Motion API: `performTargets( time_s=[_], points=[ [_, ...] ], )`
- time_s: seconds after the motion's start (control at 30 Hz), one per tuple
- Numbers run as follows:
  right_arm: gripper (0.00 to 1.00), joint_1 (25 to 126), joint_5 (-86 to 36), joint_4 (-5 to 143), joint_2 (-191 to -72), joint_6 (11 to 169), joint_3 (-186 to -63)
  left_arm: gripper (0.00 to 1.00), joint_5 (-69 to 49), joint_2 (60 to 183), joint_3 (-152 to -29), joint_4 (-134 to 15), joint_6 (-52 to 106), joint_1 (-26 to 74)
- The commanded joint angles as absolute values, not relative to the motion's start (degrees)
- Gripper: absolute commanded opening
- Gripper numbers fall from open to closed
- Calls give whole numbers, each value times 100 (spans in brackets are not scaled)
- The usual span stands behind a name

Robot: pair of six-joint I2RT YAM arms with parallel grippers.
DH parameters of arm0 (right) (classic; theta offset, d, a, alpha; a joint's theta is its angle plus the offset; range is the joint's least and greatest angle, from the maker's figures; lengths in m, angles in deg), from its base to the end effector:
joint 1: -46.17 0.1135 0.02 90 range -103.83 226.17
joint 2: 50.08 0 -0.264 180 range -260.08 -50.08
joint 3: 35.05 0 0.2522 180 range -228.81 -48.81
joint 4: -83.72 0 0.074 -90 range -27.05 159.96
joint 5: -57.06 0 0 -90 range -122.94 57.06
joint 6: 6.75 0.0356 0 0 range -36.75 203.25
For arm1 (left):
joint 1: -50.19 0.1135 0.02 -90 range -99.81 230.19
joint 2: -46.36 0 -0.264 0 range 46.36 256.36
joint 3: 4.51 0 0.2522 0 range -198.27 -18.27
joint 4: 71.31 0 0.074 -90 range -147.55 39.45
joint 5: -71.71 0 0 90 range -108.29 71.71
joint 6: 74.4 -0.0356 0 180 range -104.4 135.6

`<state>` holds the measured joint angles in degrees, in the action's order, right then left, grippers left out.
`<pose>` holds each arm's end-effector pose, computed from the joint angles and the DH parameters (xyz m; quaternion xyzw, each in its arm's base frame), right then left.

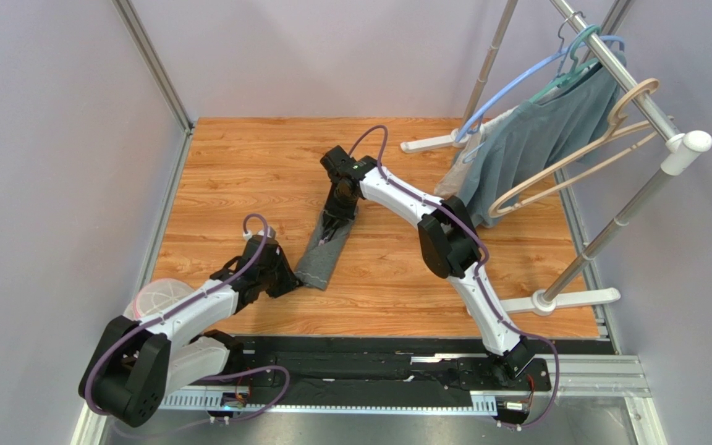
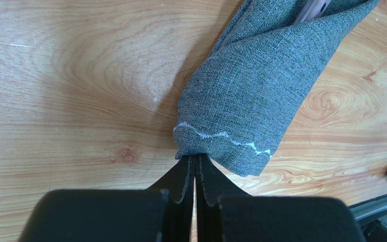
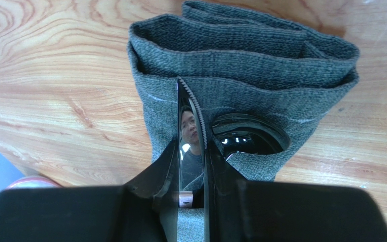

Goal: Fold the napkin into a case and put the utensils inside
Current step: Insert the knife into the folded napkin, then reset both arms

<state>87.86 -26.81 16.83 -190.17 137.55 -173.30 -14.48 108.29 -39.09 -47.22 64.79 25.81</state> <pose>0.3815 0.3449 0.1728 0.0980 0.9766 0.1721 0.0843 0.1703 -0.0798 0.1449 -0.1919 0.9237 -0.2227 0.2455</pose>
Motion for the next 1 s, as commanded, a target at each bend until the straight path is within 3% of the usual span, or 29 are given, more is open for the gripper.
performTargets(
  time_s=[0.0, 0.1, 0.2, 0.37, 0.5, 0.53, 0.63, 0.7, 0.73, 0.8, 0.83, 0.87, 0.97],
  points=[
    [24, 8844, -2301, 1897, -18613, 13432, -17247, 1, -1557, 10666, -4051, -4929, 6474, 2593],
    [42, 8835, -2406, 1933, -18526, 13282, -17265, 1, -1592, 10569, -4051, -4867, 6482, 2593],
    [52, 8818, -2476, 1924, -18420, 13282, -17204, 1, -1645, 10499, -4042, -4815, 6456, 2593],
    [54, 8826, -2529, 1836, -18271, 13265, -17194, 1, -1636, 10437, -4077, -4771, 6421, 2593],
    [62, 8818, -2687, 1661, -18156, 13054, -17326, 4, -1575, 10253, -4069, -4709, 6394, 2593],
    [62, 8818, -2705, 1634, -18130, 13001, -17370, 6, -1557, 10183, -4060, -4666, 6377, 2593],
    [67, 8818, -3003, 1319, -18025, 12581, -17625, 28, -1522, 9640, -4086, -4403, 6316, 2593],
    [72, 8826, -3275, 1081, -17736, 12255, -17582, 34, -1417, 9296, -4208, -4044, 6140, 2593],
    [74, 8861, -3529, 1054, -17534, 11819, -17442, 44, -1364, 8877, -4270, -3911, 6026, 2593],
    [82, 9045, -4135, 1317, -16712, 11307, -16460, 49, -1084, 8418, -4410, -3778, 5640, 2593],
    [85, 9107, -4373, 1448, -16402, 10991, -15978, 58, -926, 7998, -4429, -3838, 5525, 2593],
    [86, 9169, -4444, 1841, -16094, 10814, -15094, 62, -541, 7802, -4429, -3943, 5368, 2593],
    [92, 9240, -4113, 2719, -14689, 10829, -13683, 66, 276, 7405, -4333, -4865, 5313, 2593]
  ],
)
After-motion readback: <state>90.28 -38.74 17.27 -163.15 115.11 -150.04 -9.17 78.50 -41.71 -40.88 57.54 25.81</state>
